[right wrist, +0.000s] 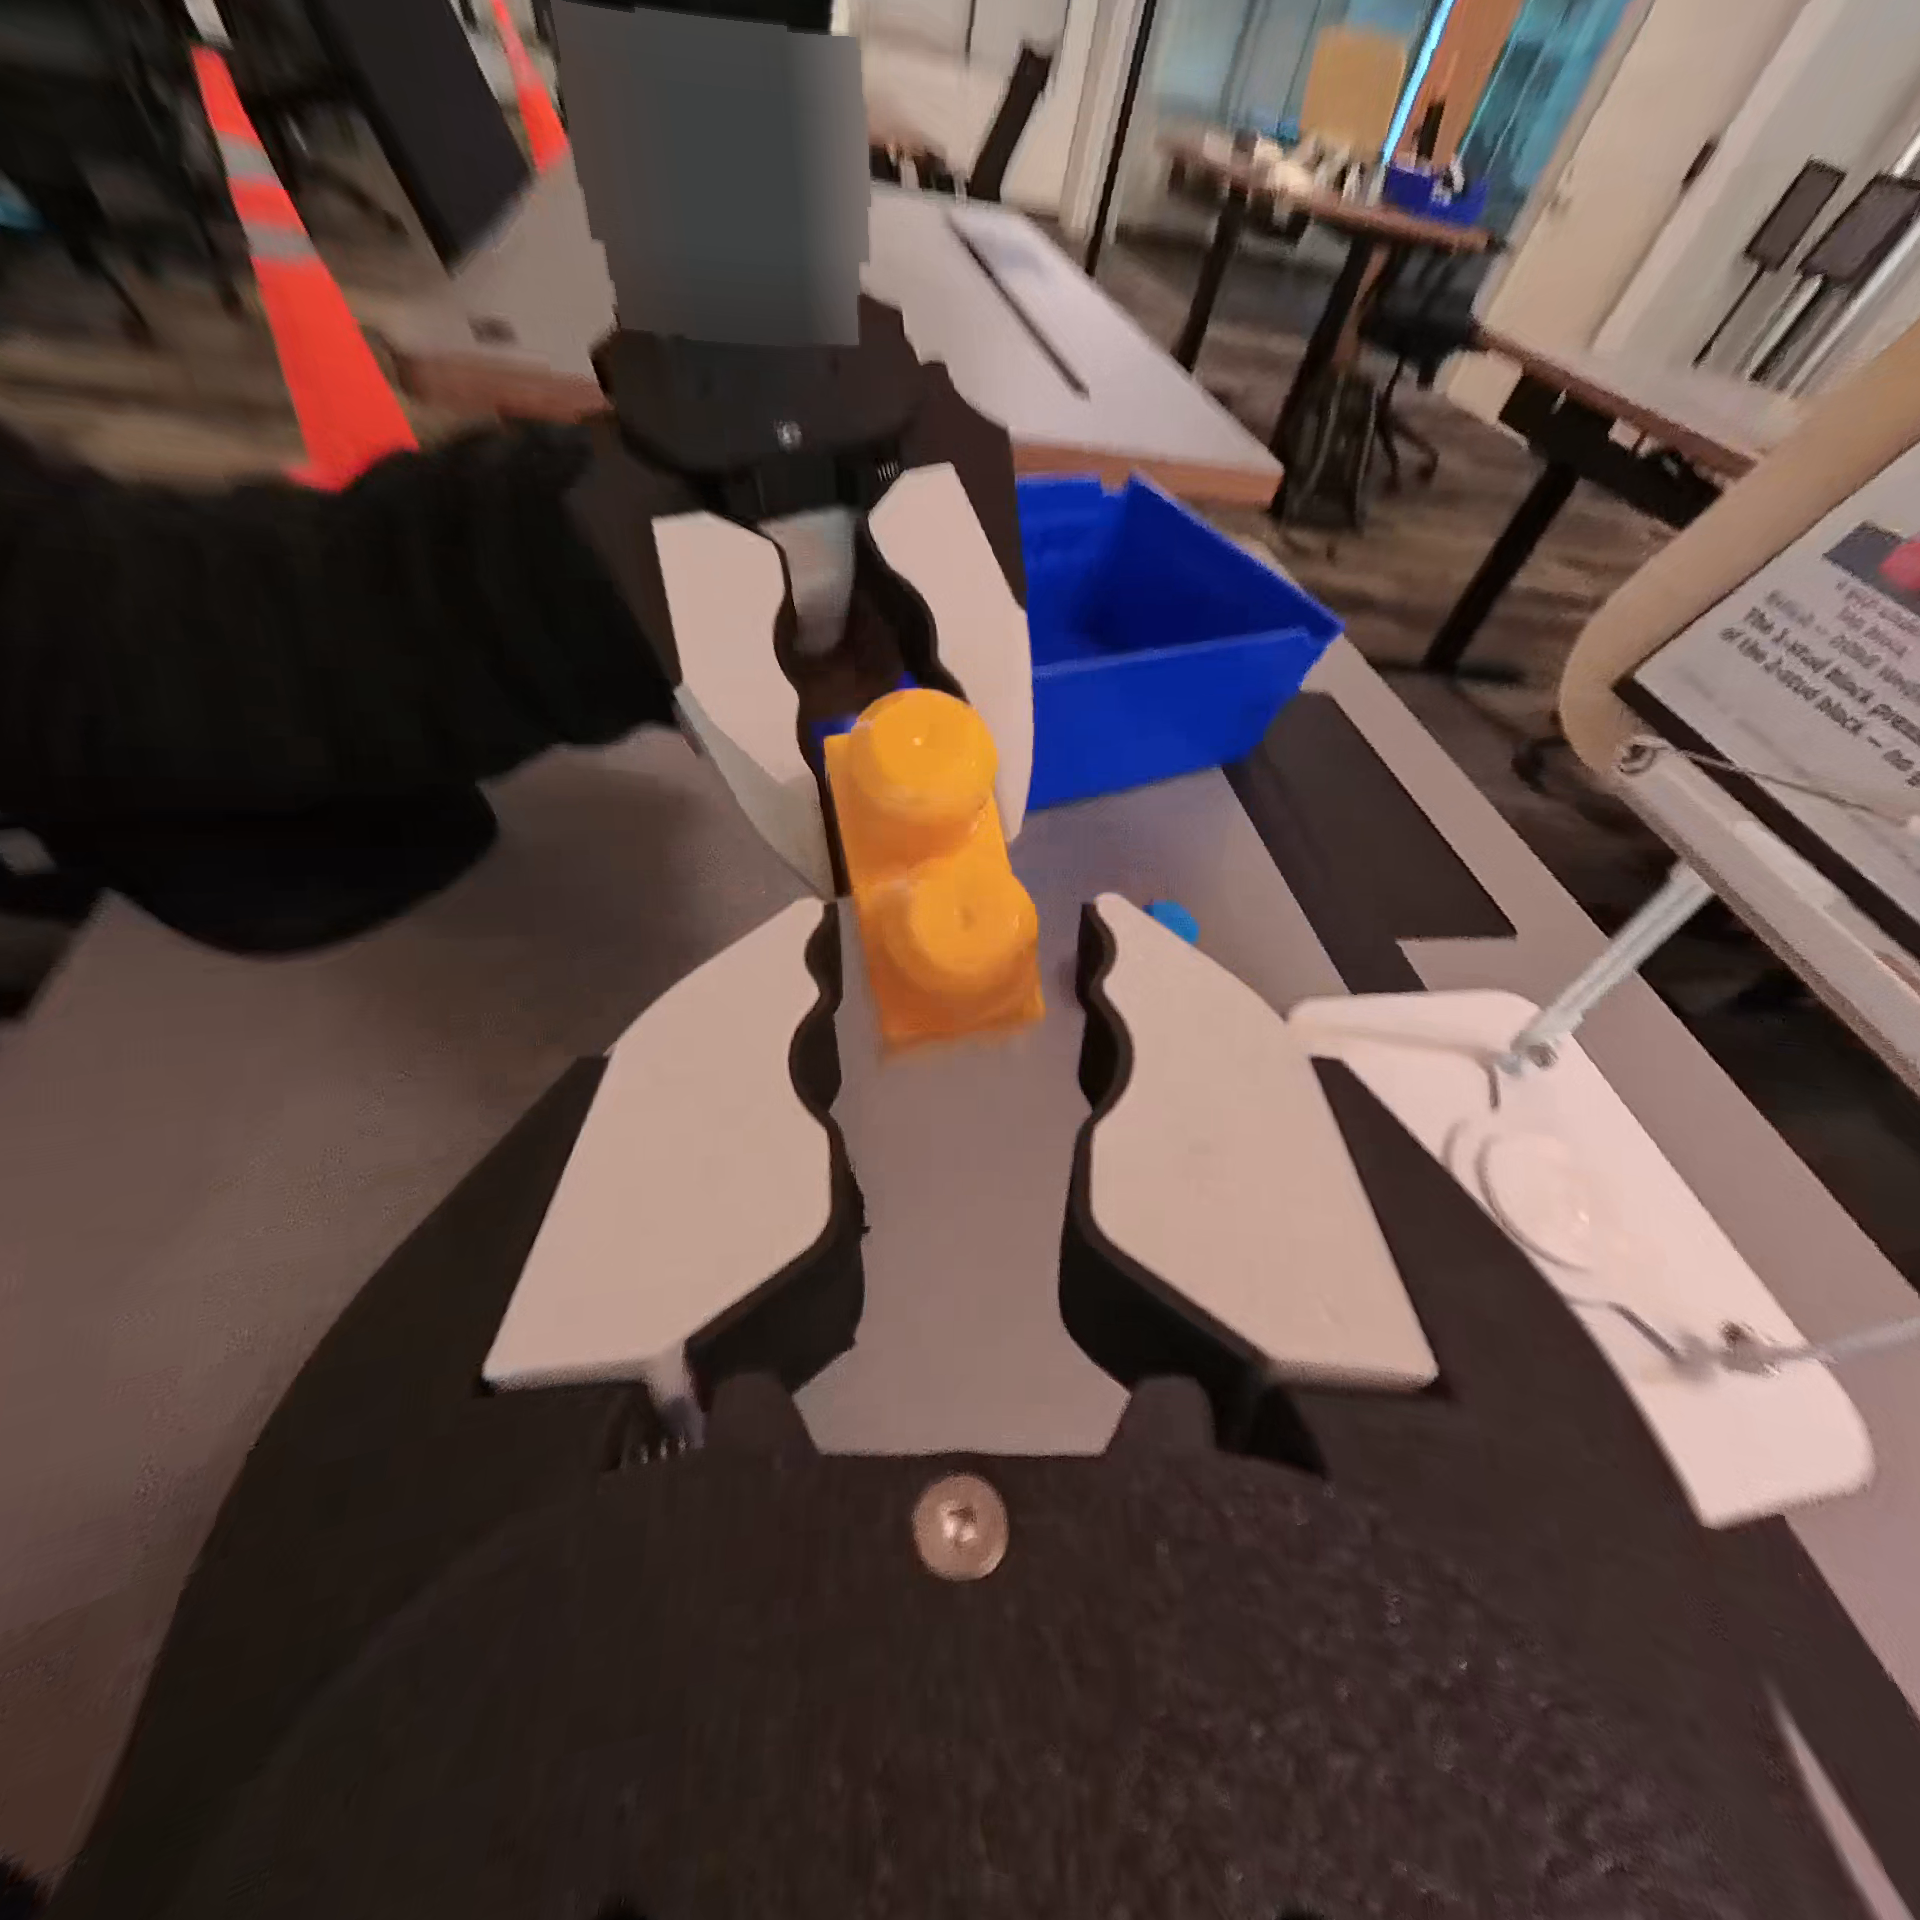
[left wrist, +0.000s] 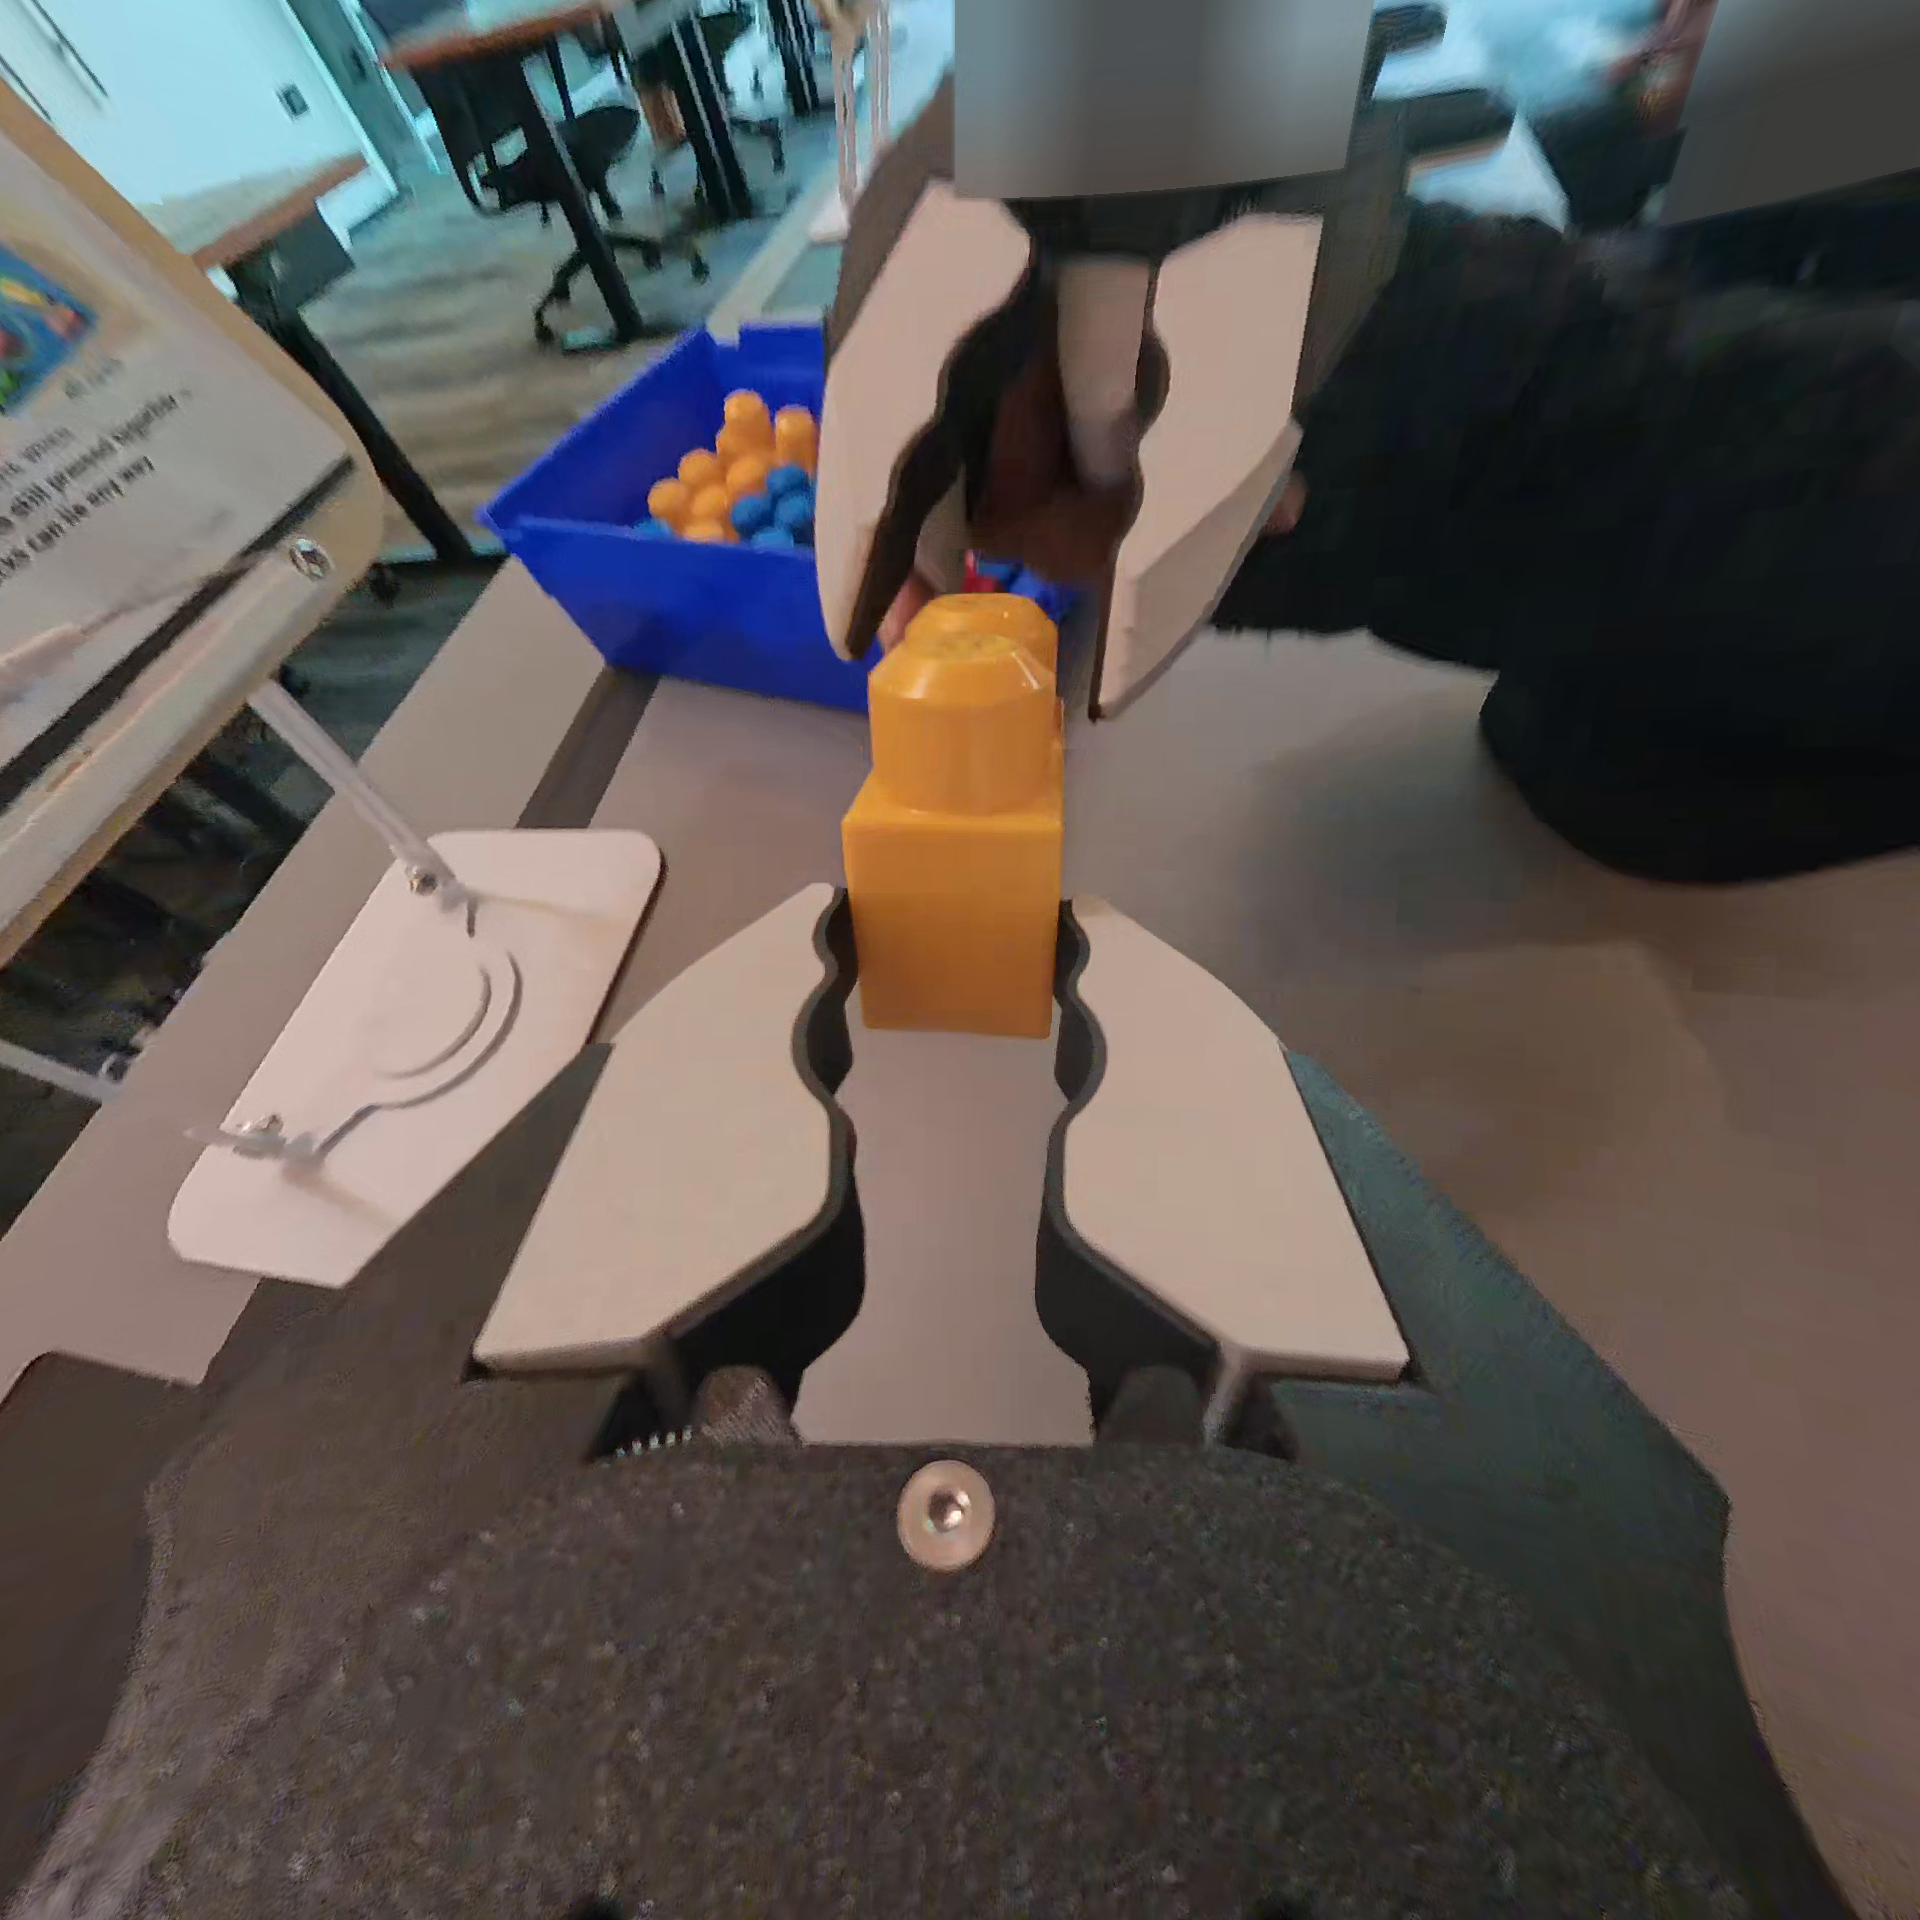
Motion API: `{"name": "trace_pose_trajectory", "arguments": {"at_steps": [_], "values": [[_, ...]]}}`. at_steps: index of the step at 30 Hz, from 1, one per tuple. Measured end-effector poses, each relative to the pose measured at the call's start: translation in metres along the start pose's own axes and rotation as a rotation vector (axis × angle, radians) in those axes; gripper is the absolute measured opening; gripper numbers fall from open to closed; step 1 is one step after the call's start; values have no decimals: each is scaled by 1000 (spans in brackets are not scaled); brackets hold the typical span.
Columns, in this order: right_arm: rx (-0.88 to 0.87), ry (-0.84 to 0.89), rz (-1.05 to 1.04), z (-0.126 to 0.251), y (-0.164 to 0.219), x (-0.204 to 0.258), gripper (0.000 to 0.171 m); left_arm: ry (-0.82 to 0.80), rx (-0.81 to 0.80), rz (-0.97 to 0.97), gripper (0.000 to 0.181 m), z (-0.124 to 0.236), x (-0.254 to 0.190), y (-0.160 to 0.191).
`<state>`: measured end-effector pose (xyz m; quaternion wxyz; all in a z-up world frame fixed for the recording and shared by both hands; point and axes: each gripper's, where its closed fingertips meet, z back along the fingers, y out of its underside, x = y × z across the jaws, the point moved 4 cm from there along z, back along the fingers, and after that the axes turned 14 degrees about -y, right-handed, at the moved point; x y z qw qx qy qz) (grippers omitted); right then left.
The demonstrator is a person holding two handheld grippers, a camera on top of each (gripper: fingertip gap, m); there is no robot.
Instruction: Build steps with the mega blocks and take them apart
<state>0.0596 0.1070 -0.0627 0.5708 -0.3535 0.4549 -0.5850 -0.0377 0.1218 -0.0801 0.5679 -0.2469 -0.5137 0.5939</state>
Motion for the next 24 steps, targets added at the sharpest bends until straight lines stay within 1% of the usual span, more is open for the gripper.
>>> {"name": "trace_pose_trajectory", "arguments": {"at_steps": [4, 9, 11, 19, 24], "values": [[227, 24, 28, -10, 20, 3, 39, -15, 109, -78, 37, -7, -3, 16], [369, 8, 25, -25, 38, 4, 38, 12, 170, -136, 37, -12, -10, 27], [388, -5, 22, -30, 42, 5, 35, 13, 182, -144, 36, -13, -10, 29], [373, -32, -6, -33, 47, 3, 34, 25, 178, -138, 36, -13, -10, 31], [344, -12, -17, -29, 45, -1, 34, 1, 139, -101, 36, -14, -6, 27]]}}
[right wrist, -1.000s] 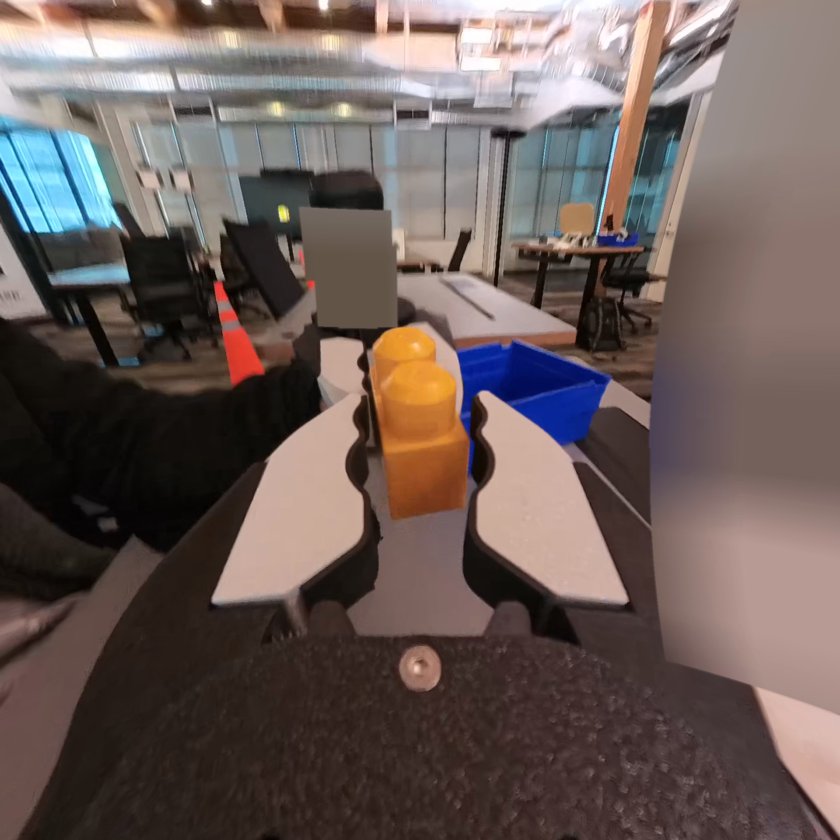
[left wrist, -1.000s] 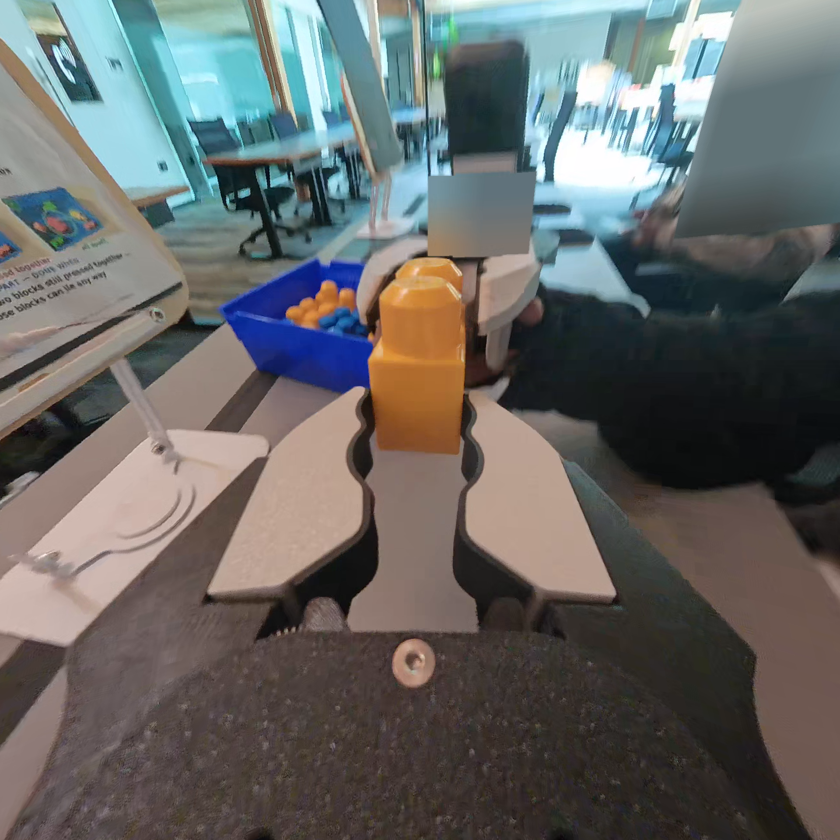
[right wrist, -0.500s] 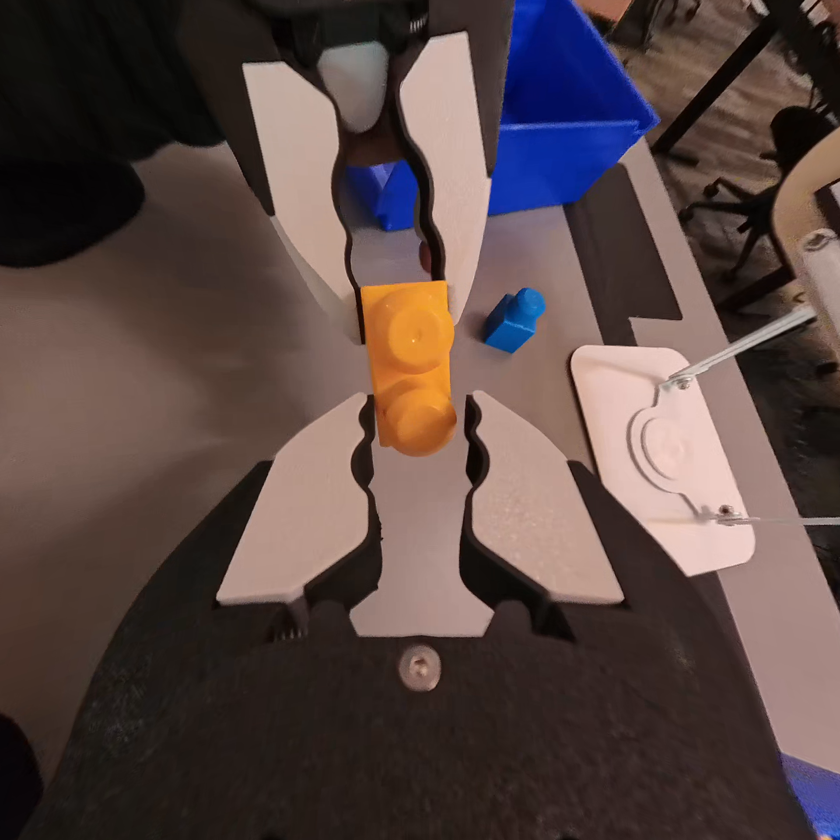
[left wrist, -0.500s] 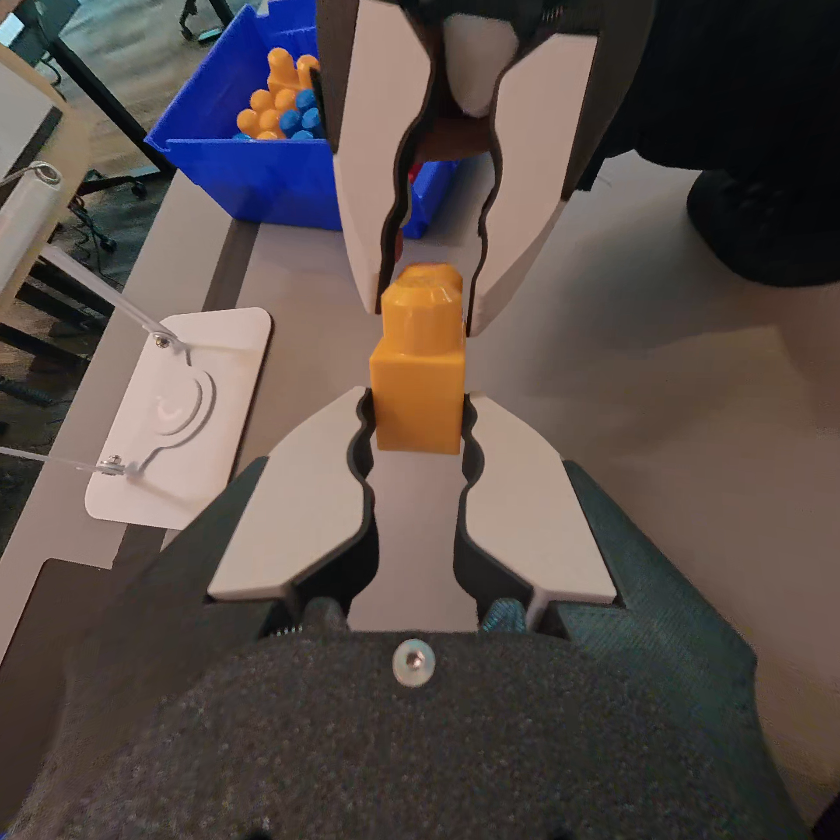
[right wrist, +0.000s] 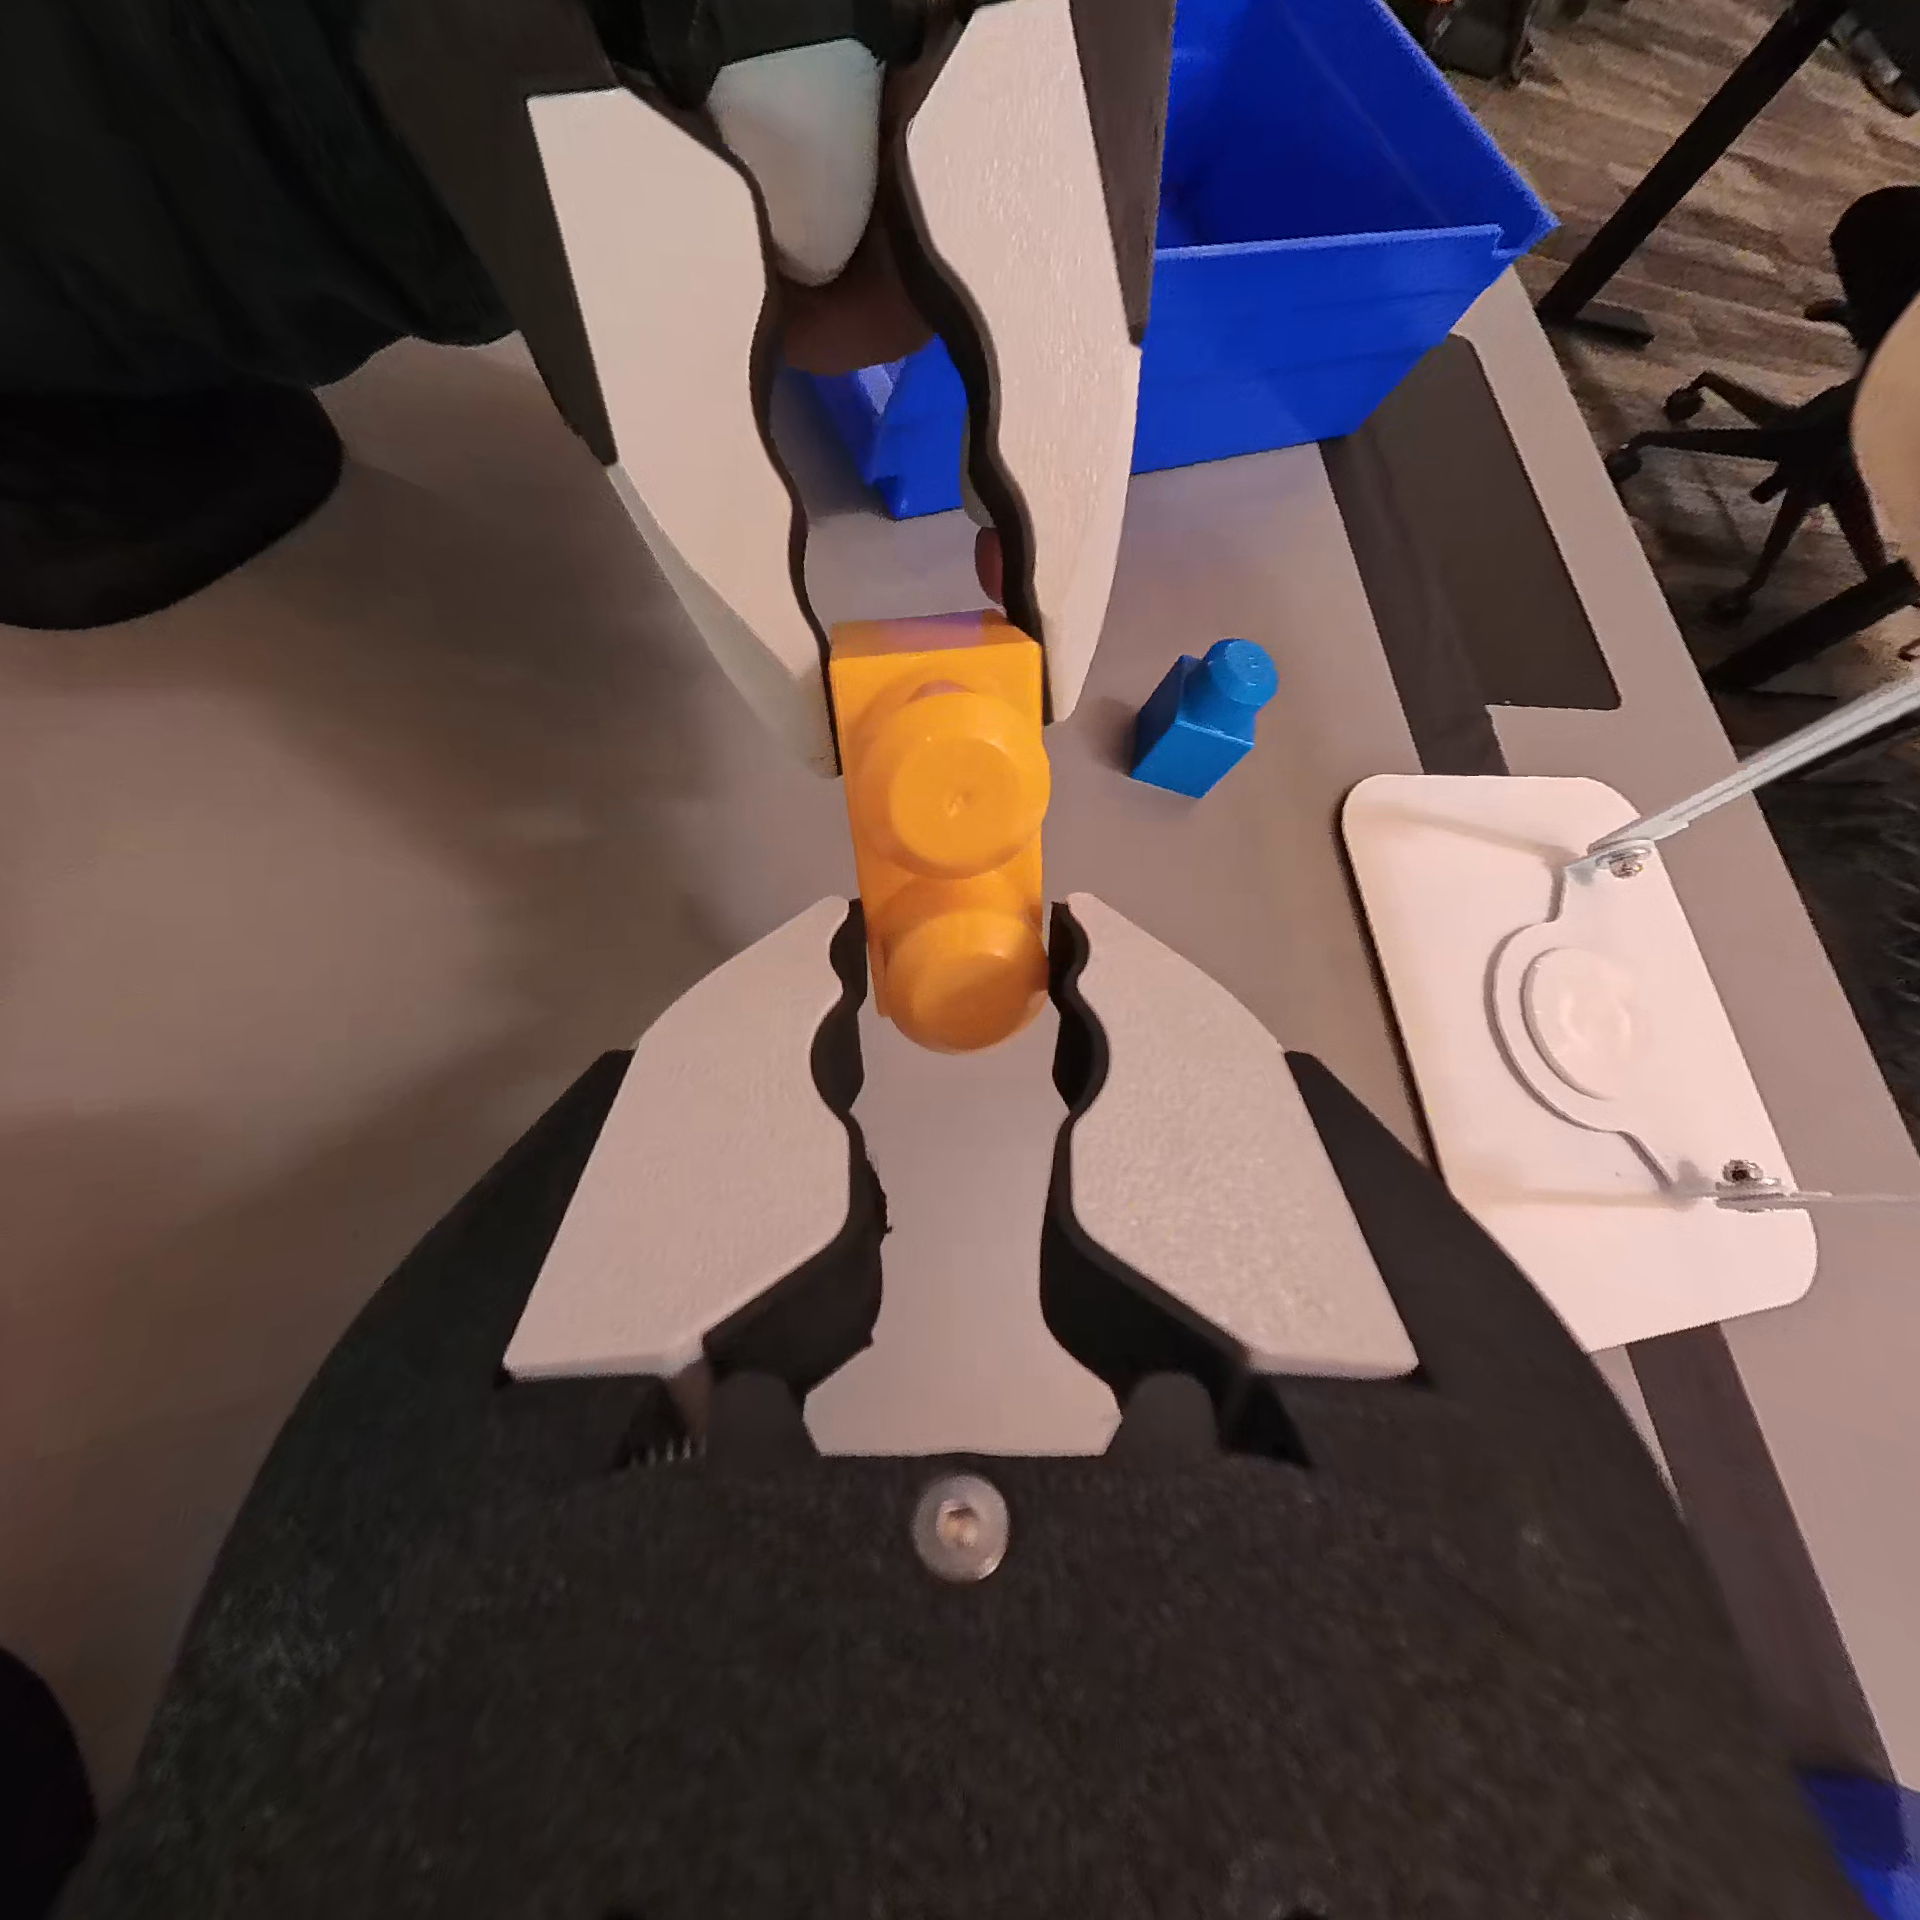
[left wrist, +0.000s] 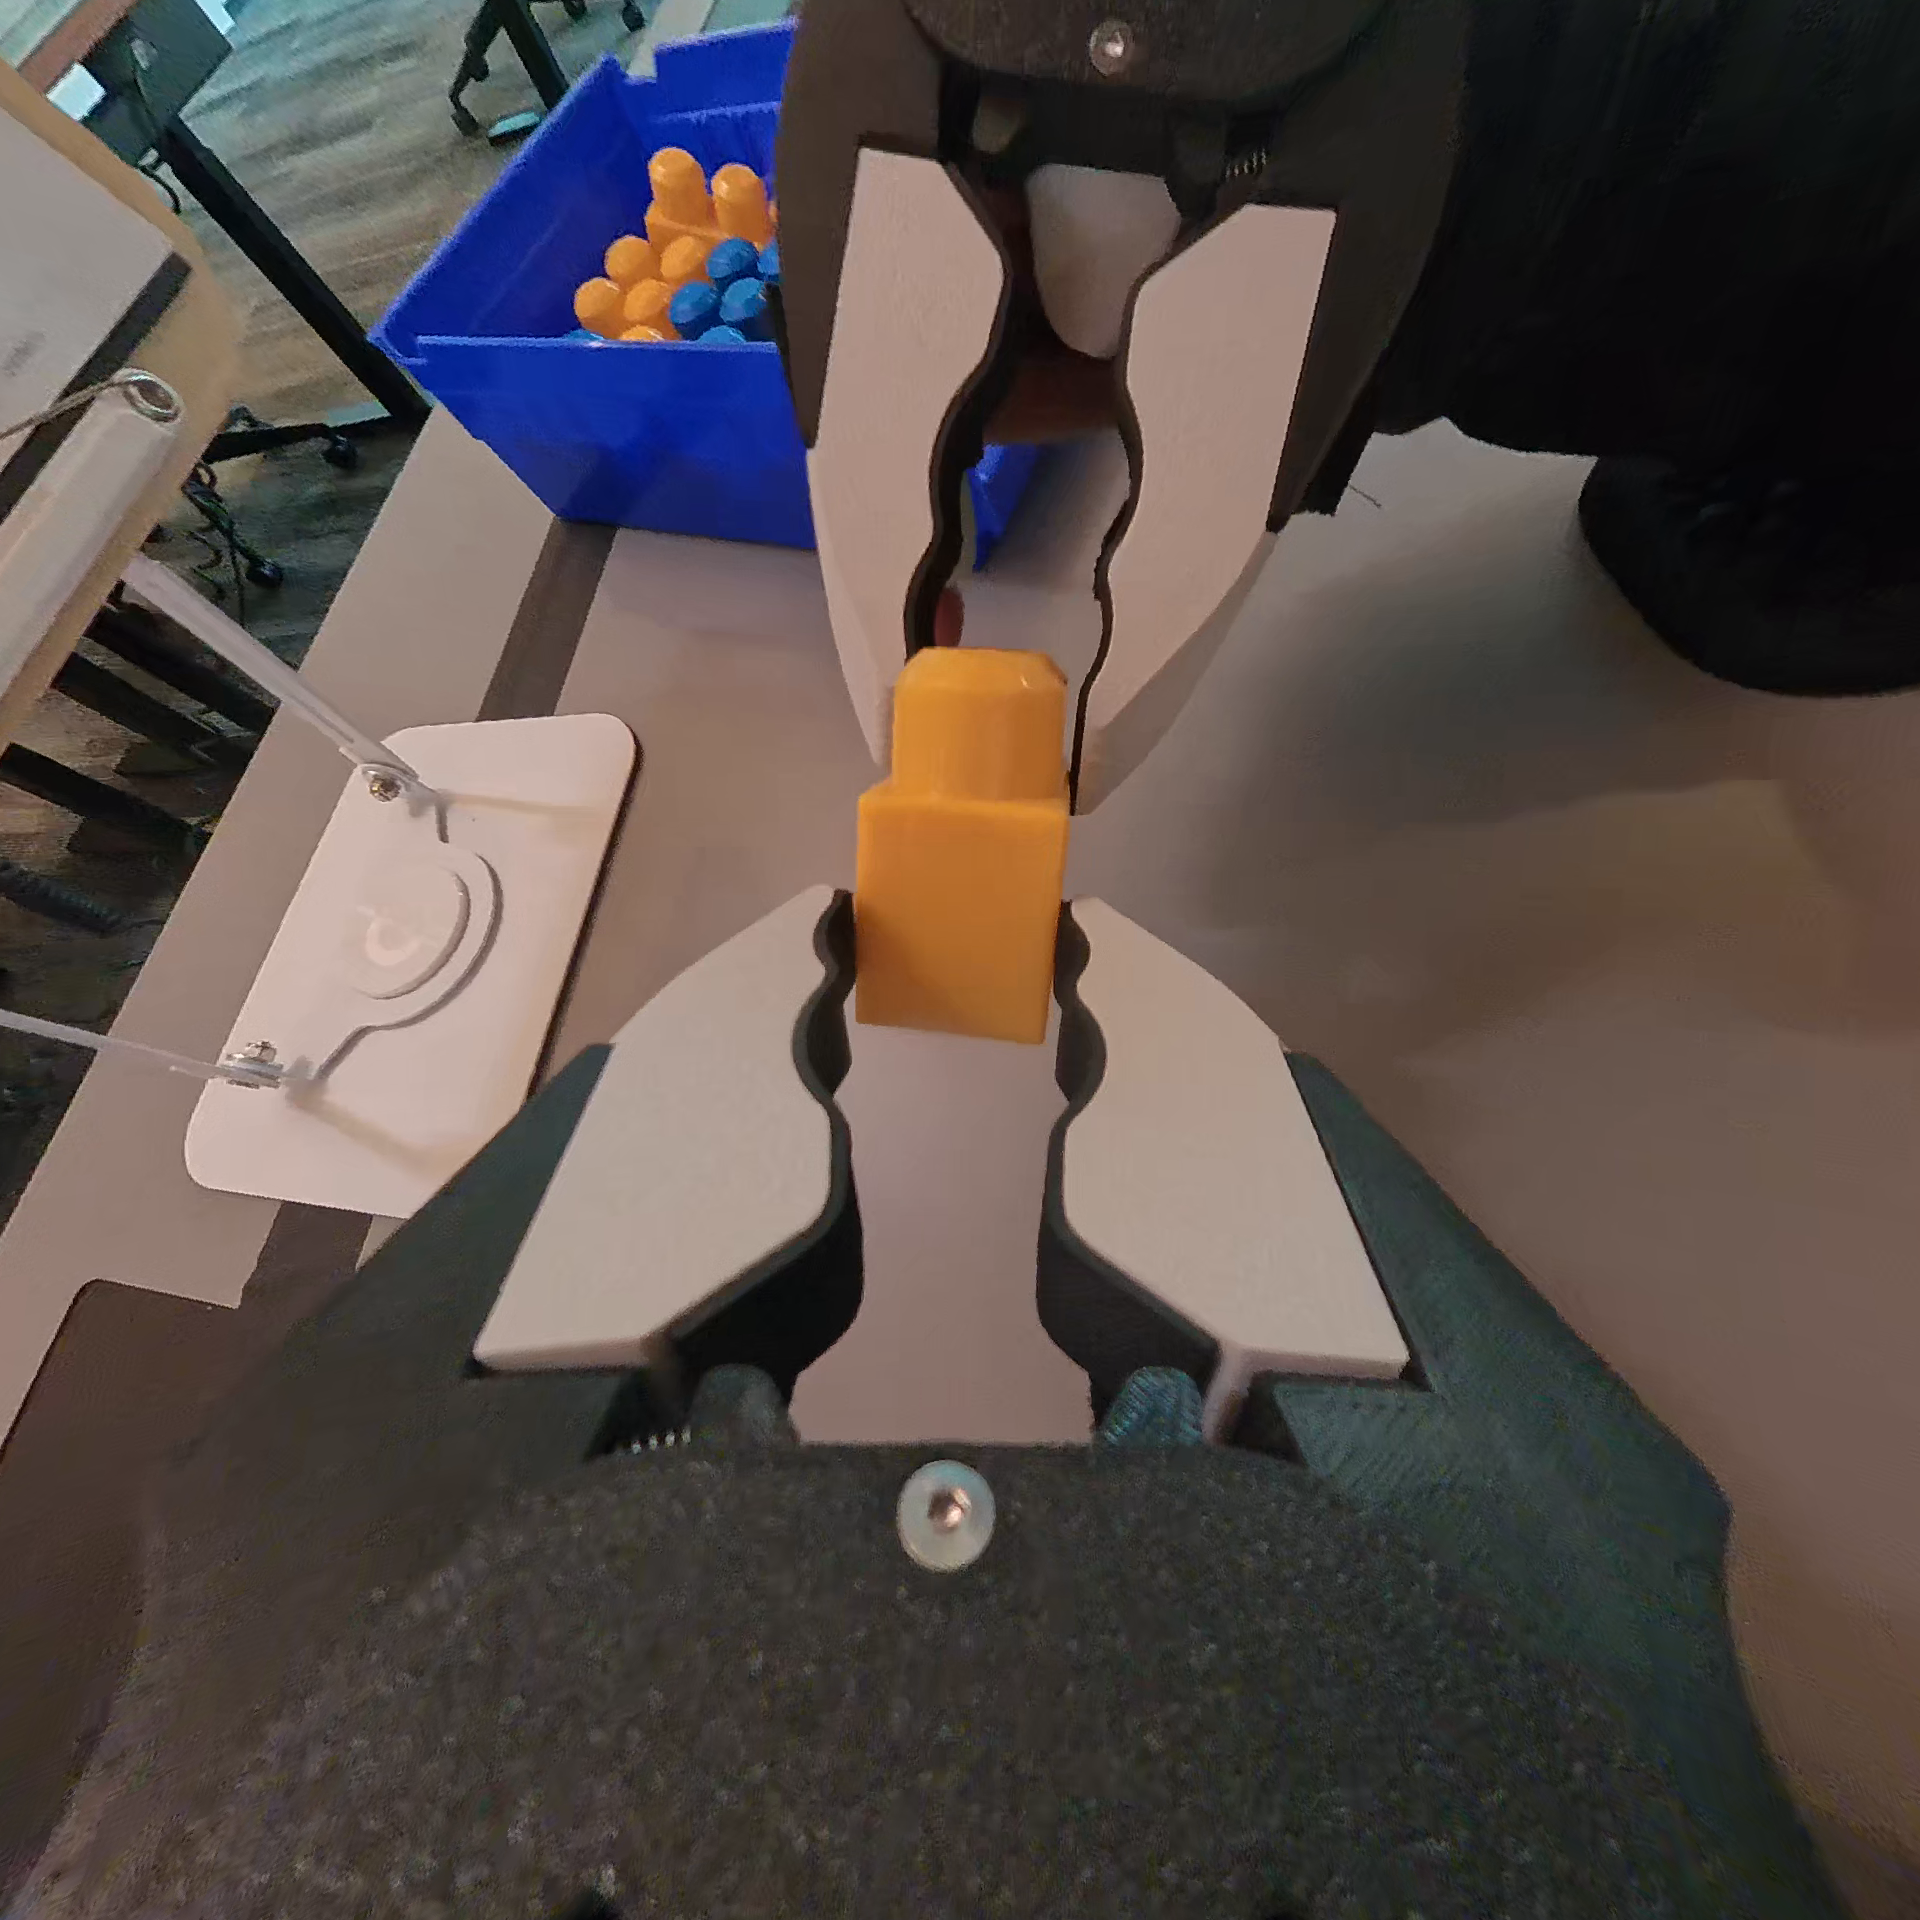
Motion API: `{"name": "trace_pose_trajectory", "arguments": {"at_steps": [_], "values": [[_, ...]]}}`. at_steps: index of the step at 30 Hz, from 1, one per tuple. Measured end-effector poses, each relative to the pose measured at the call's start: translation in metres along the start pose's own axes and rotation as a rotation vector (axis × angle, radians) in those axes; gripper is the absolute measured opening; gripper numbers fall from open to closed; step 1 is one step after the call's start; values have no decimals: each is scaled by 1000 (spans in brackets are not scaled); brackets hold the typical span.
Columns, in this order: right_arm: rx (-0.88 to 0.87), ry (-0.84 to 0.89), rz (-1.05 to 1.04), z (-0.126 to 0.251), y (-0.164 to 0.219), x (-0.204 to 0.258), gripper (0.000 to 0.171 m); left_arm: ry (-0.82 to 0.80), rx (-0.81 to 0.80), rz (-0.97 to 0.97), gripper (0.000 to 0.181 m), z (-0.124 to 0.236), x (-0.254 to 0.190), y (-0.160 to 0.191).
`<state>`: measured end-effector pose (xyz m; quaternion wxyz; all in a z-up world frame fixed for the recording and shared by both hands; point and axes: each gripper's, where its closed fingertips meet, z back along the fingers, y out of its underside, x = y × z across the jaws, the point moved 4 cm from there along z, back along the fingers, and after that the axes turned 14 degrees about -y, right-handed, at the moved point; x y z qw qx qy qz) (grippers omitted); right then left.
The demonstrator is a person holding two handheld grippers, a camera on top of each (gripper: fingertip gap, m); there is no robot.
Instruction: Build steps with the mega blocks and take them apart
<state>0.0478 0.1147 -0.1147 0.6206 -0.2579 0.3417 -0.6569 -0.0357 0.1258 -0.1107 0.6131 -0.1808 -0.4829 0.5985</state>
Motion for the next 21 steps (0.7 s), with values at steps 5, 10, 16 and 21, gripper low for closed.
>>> {"name": "trace_pose_trajectory", "arguments": {"at_steps": [5, 10, 16, 21], "values": [[-14, 45, -22, 10, 4, -7, 34, -42, -71, 58, 35, 4, 11, -5], [-49, 109, -45, 30, 8, -14, 34, -163, -190, 148, 30, 15, 35, -14], [-64, 226, -75, 60, 11, -23, 34, -310, -381, 322, 8, 29, 64, -19], [-111, 329, -100, 91, 13, -28, 34, -538, -467, 479, 0, 42, 94, -9]]}}
